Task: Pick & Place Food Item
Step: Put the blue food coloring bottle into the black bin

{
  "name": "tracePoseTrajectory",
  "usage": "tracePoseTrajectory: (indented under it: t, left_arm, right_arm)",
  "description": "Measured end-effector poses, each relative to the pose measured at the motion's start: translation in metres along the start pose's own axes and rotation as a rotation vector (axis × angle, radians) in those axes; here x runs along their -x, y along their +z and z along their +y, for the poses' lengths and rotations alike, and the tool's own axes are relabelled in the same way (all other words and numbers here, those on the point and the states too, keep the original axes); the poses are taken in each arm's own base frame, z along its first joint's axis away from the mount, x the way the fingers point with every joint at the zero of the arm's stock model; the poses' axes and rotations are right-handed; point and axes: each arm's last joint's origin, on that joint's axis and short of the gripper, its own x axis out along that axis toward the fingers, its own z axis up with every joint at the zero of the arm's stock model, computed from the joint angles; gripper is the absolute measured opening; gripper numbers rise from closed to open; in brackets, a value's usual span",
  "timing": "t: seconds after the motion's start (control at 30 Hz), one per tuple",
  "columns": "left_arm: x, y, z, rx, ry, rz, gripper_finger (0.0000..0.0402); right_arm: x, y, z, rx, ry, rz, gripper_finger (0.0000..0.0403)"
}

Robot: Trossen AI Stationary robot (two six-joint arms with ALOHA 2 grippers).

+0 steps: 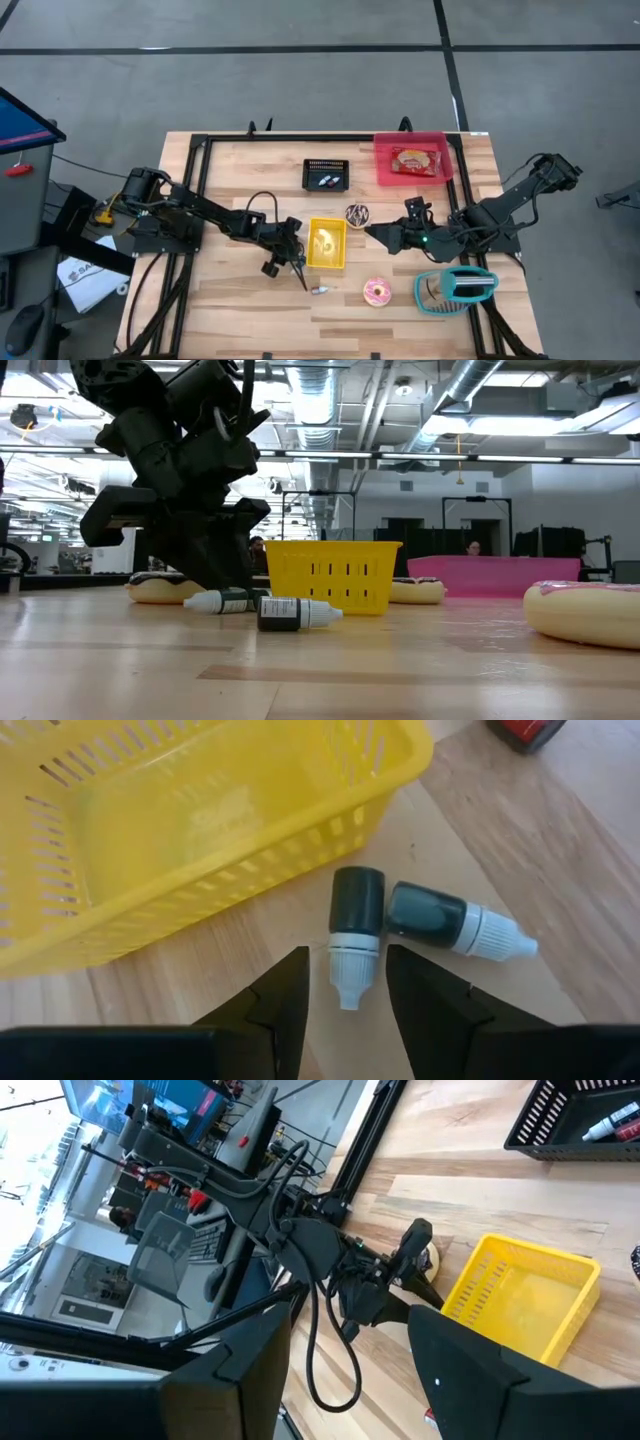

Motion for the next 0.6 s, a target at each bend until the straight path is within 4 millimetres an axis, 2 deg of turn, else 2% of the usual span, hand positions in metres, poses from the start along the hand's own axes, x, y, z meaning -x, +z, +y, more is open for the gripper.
tracePoseTrajectory:
  t: [0.33,0.6]
  left_arm:
    - [0.0,0.0,0.0,0.014,-0.016,-0.005,0.0127]
    - [-0.011,-0.004,-0.002,0.034,-0.031,0.009,0.0127]
  right_arm:
    - [0.0,0.0,0.0,-0.001,0.001,0.0,0.0196]
    - [0.001,-0.001,0.001,-0.005,0.01,0.004,0.0196]
